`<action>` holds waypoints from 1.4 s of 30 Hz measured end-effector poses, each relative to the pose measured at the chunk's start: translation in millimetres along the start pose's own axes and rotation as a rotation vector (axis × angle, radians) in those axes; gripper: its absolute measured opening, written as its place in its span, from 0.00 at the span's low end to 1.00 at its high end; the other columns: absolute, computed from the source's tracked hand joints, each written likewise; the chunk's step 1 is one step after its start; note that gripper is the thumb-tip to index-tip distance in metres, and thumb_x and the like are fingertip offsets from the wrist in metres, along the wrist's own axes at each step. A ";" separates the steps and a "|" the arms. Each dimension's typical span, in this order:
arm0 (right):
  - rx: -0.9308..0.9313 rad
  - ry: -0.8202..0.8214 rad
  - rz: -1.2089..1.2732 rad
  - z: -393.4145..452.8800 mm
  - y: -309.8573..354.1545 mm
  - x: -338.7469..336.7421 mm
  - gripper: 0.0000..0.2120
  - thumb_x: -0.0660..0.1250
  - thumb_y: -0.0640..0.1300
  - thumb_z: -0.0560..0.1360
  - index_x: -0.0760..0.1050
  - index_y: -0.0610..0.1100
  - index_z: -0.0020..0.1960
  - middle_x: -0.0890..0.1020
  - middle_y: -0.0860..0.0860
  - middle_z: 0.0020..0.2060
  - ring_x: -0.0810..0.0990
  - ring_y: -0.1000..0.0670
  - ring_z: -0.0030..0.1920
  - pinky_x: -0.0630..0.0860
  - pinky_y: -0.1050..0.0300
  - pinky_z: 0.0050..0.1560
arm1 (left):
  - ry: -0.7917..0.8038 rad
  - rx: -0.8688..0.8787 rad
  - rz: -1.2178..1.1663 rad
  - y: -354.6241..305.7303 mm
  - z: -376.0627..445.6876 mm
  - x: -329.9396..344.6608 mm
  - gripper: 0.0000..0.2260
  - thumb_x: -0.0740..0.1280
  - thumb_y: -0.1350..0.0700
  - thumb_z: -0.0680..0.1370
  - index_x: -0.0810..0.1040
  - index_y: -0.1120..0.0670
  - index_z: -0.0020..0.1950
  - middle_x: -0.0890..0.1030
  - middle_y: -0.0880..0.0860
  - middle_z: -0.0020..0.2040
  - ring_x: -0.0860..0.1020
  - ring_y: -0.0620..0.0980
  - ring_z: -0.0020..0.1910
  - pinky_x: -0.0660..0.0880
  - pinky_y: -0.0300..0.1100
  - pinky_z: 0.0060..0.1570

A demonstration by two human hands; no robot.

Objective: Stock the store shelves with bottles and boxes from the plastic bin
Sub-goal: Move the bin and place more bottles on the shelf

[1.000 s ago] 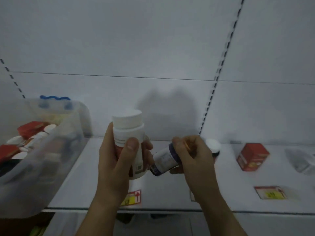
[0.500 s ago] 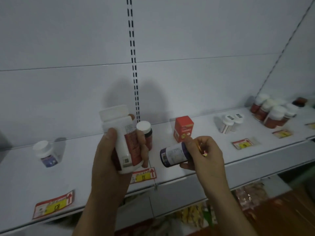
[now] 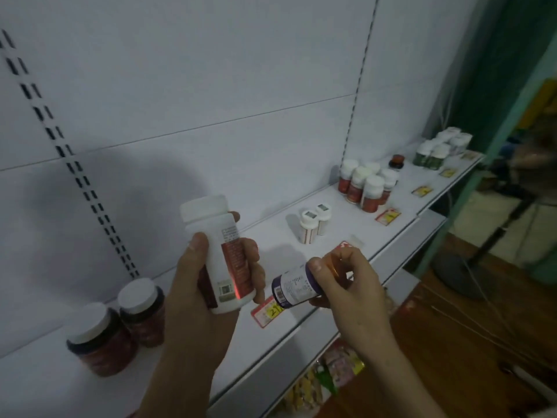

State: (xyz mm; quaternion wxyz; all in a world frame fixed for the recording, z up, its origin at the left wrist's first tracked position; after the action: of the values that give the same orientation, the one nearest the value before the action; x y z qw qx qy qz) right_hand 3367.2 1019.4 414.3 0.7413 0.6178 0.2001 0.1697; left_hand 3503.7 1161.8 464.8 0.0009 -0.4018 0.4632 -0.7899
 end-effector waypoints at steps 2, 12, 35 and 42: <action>0.009 -0.071 -0.039 10.3 -7.7 -21.8 0.19 0.69 0.60 0.68 0.74 0.47 0.50 0.82 0.58 0.44 0.85 0.55 0.46 0.84 0.54 0.36 | 0.040 -0.037 -0.005 16.9 17.6 13.0 0.30 0.75 0.39 0.67 0.77 0.57 0.61 0.79 0.58 0.40 0.76 0.54 0.30 0.74 0.42 0.29; 0.012 -0.362 -0.151 64.4 -44.7 -192.6 0.20 0.69 0.61 0.68 0.75 0.47 0.49 0.81 0.49 0.45 0.83 0.55 0.45 0.82 0.60 0.35 | 0.246 -0.209 -0.052 149.6 100.5 121.6 0.29 0.75 0.39 0.67 0.78 0.55 0.60 0.80 0.58 0.41 0.77 0.53 0.29 0.75 0.43 0.29; 0.063 -0.232 -0.086 373.6 -115.9 -399.8 0.10 0.71 0.51 0.76 0.76 0.46 0.52 0.81 0.49 0.48 0.85 0.49 0.46 0.83 0.58 0.37 | 0.107 -0.109 -0.089 337.7 297.6 262.7 0.27 0.72 0.40 0.70 0.77 0.56 0.61 0.79 0.55 0.41 0.77 0.51 0.31 0.75 0.41 0.29; -0.053 -0.013 -0.369 493.0 -108.5 -381.5 0.09 0.74 0.53 0.73 0.77 0.52 0.49 0.80 0.54 0.45 0.84 0.47 0.43 0.84 0.46 0.42 | 0.065 -0.049 -0.080 351.9 357.6 259.6 0.27 0.71 0.40 0.70 0.76 0.57 0.62 0.79 0.55 0.41 0.76 0.51 0.31 0.75 0.42 0.30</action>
State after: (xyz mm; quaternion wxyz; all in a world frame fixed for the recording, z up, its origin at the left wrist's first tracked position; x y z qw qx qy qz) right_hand 3288.4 391.6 418.0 0.7773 0.5518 0.3006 0.0319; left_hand 3424.7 602.5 460.4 -0.0556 -0.3941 0.4658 -0.7903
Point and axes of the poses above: each hand's wrist, its own z-axis towards the middle knuckle, its own x-axis out of the palm, y = z × x, the point moved 8 cm from there along z, towards the middle knuckle
